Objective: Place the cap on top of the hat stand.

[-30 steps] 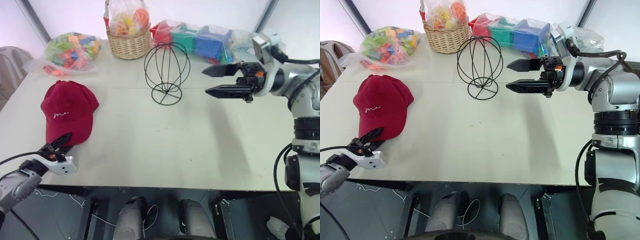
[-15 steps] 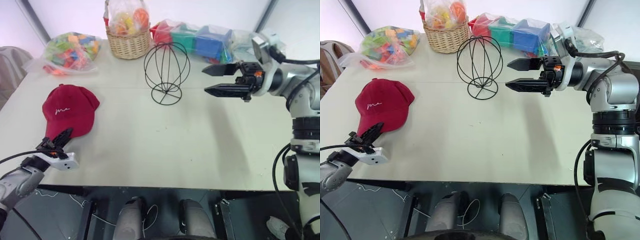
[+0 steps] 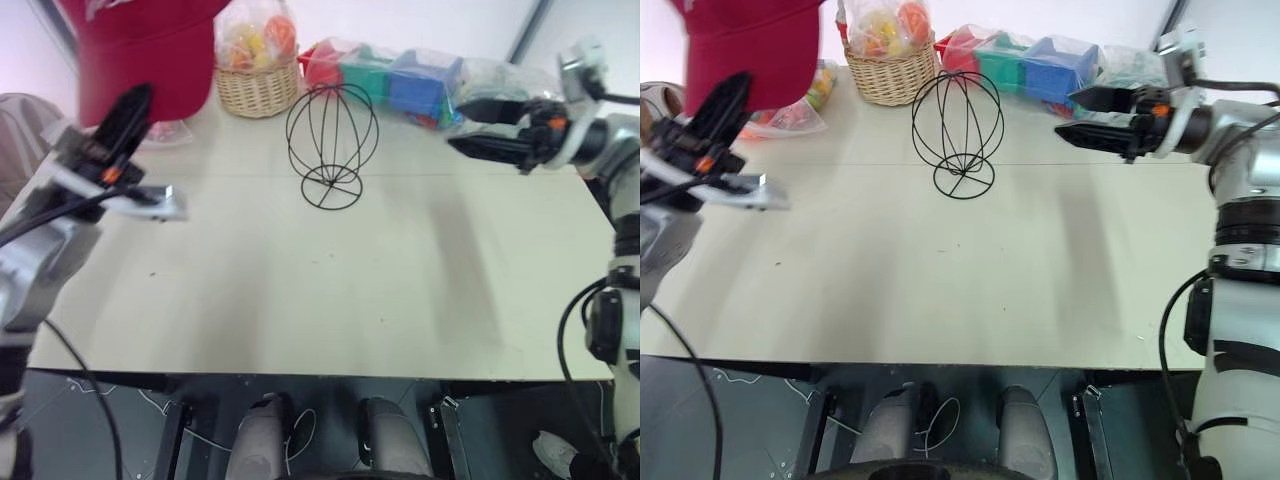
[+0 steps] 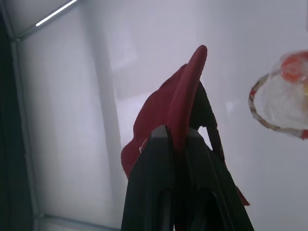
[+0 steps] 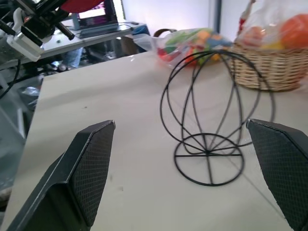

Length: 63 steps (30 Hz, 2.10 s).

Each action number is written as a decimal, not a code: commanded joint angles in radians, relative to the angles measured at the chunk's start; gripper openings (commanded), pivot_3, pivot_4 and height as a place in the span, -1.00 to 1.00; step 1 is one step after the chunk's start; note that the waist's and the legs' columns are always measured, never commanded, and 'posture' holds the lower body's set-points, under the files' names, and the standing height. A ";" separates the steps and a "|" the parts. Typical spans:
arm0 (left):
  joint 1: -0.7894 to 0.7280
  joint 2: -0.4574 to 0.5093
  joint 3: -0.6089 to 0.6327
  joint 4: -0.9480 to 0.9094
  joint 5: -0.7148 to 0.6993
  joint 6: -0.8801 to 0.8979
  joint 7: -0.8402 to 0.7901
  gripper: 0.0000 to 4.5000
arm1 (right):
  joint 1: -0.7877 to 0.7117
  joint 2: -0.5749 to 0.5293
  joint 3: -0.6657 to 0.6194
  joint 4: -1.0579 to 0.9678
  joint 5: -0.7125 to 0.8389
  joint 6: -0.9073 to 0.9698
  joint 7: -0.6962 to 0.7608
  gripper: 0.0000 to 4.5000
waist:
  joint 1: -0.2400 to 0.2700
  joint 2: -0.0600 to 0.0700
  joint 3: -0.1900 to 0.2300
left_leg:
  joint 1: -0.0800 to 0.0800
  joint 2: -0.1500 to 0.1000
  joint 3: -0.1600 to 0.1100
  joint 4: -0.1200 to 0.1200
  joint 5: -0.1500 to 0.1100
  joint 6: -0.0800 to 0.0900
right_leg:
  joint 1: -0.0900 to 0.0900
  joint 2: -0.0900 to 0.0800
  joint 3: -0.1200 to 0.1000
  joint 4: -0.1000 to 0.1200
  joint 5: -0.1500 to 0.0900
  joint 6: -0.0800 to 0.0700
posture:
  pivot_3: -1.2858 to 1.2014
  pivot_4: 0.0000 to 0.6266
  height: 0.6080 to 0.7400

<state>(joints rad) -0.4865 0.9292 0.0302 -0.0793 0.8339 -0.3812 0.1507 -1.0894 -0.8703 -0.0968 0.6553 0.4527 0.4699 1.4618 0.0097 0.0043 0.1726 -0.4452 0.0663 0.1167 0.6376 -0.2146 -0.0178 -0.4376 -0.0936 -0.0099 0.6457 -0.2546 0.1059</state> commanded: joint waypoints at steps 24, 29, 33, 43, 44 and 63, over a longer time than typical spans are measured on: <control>-0.325 -0.437 -0.402 0.129 0.184 0.137 -0.222 -0.98 | 0.160 -0.114 -0.162 -0.179 0.065 0.063 -0.087 1.00 | 0.003 -0.001 0.001 | -0.002 0.000 -0.001 0.010 -0.001 0.002 | 0.003 0.001 0.001 0.000 -0.001 0.002 | 0.03 -0.52 1.00; -0.312 -0.446 -0.431 0.126 0.206 0.149 -0.249 -0.98 | 0.157 -0.101 -0.158 -0.172 0.068 0.059 -0.096 1.00 | 0.003 -0.001 0.001 | -0.001 0.000 -0.001 0.010 -0.001 0.002 | 0.003 0.001 0.001 0.000 -0.001 0.002 | 0.03 -0.52 1.00; -0.280 -0.452 -0.446 0.088 0.212 0.164 -0.292 -0.98 | 0.156 -0.092 -0.157 -0.172 0.070 0.057 -0.100 1.00 | 0.003 -0.001 0.001 | -0.002 0.000 -0.001 0.010 -0.001 0.002 | 0.003 0.001 0.001 0.000 -0.001 0.002 | 0.03 -0.52 1.00; -0.187 -0.485 -0.475 0.041 0.219 0.170 -0.351 -0.98 | 0.170 -0.081 -0.157 -0.183 0.085 0.061 -0.115 1.00 | 0.004 -0.001 0.001 | -0.001 0.000 -0.002 0.011 -0.002 0.003 | 0.005 0.001 0.001 0.000 -0.001 0.002 | 0.03 -0.52 1.00; -0.180 -0.489 -0.477 0.040 0.221 0.173 -0.357 -0.98 | 0.170 -0.081 -0.157 -0.184 0.085 0.062 -0.117 1.00 | 0.004 -0.001 0.001 | -0.001 0.000 -0.002 0.011 -0.002 0.003 | 0.005 0.000 0.001 0.000 -0.001 0.002 | 0.03 -0.52 1.00; -0.103 -0.547 -0.501 0.092 0.219 0.235 -0.400 -0.98 | 0.196 -0.079 -0.161 -0.212 0.104 0.069 -0.145 1.00 | 0.003 -0.001 0.000 | 0.002 0.000 -0.003 0.012 -0.005 0.009 | 0.008 0.001 0.001 0.000 -0.001 0.002 | 0.03 -0.52 1.00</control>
<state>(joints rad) -0.6095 0.3844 -0.4406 -0.0244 1.0610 -0.1541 -0.2160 -0.8855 -0.9414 -0.2192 0.4774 0.5362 0.5416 1.3201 0.0131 0.0033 0.1731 -0.4435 0.0663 0.1139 0.6500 -0.2200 -0.0086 -0.4293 -0.0931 -0.0088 0.6456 -0.2557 0.1076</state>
